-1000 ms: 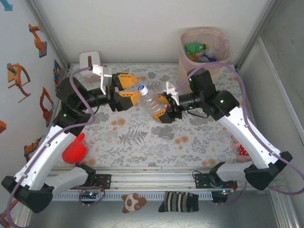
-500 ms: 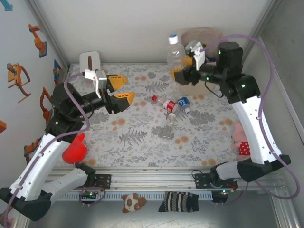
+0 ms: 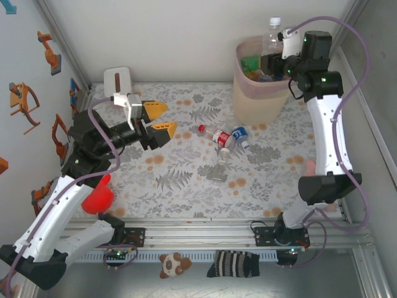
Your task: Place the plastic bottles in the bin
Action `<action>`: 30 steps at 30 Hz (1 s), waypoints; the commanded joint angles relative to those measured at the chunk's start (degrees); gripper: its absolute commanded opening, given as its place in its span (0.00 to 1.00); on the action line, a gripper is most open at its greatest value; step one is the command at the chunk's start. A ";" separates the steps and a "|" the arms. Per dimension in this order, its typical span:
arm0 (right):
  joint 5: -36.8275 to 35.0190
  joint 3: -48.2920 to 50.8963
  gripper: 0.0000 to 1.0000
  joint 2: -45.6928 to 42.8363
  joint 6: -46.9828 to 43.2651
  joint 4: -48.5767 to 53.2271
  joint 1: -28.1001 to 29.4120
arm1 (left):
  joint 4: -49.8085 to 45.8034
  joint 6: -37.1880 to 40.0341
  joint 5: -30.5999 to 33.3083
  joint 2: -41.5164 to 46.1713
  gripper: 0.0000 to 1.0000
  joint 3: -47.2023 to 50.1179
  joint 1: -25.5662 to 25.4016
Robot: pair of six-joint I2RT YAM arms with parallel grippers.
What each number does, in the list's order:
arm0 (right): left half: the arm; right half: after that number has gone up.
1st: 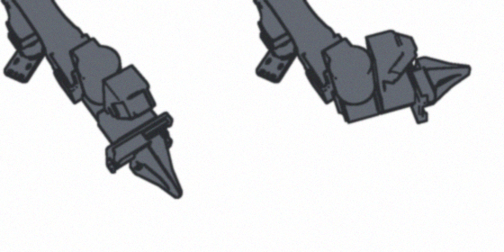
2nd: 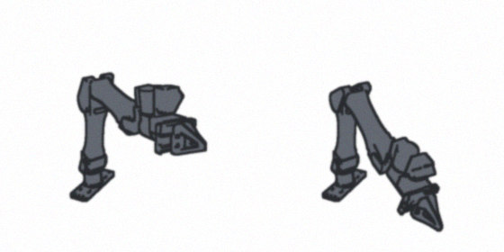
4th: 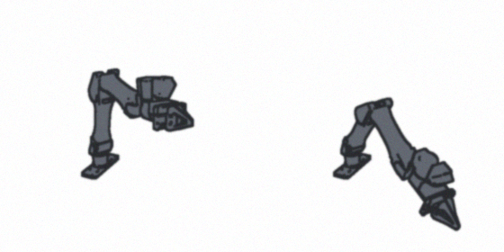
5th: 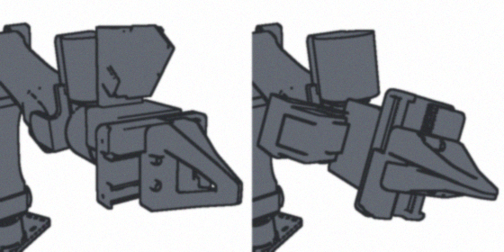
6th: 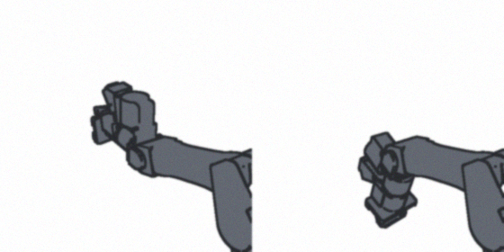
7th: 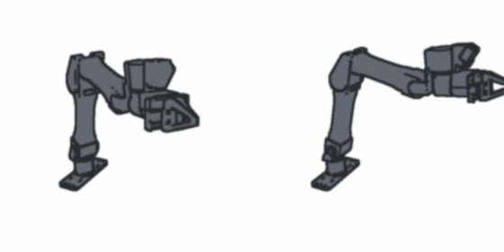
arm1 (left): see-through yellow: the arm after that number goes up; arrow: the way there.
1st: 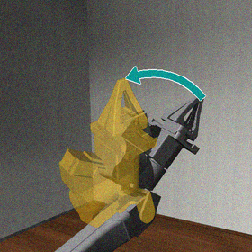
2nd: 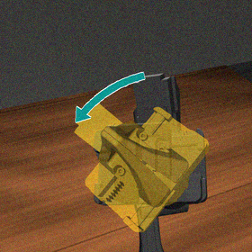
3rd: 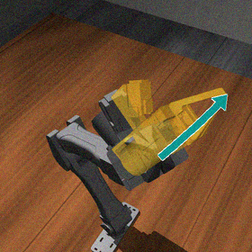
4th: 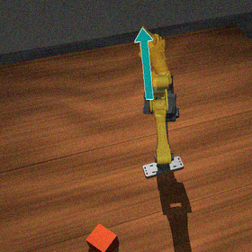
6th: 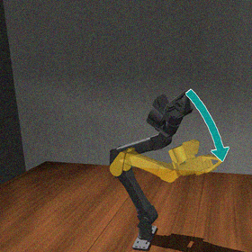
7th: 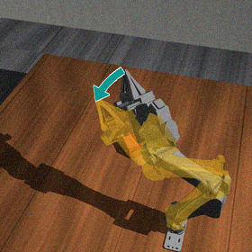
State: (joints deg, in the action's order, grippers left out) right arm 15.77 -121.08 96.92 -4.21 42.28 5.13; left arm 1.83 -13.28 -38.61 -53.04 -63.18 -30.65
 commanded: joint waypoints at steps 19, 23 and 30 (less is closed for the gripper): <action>-12.25 -19.65 0.53 27.76 -5.86 4.00 -5.28 | 7.94 -5.71 2.84 -2.87 0.76 5.09 0.68; -12.08 -20.18 0.53 30.51 -6.07 6.34 -5.38 | 8.24 -5.91 2.84 -3.43 0.76 4.99 0.66; -12.93 -20.21 0.51 33.43 -6.89 12.68 -5.64 | 8.51 -6.39 2.76 -4.08 0.75 5.00 0.68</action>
State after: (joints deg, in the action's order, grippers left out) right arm 4.82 -140.42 127.96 -9.10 47.88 0.05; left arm 8.19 -18.70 -35.73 -57.06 -58.35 -30.28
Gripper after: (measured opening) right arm 0.538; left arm 0.754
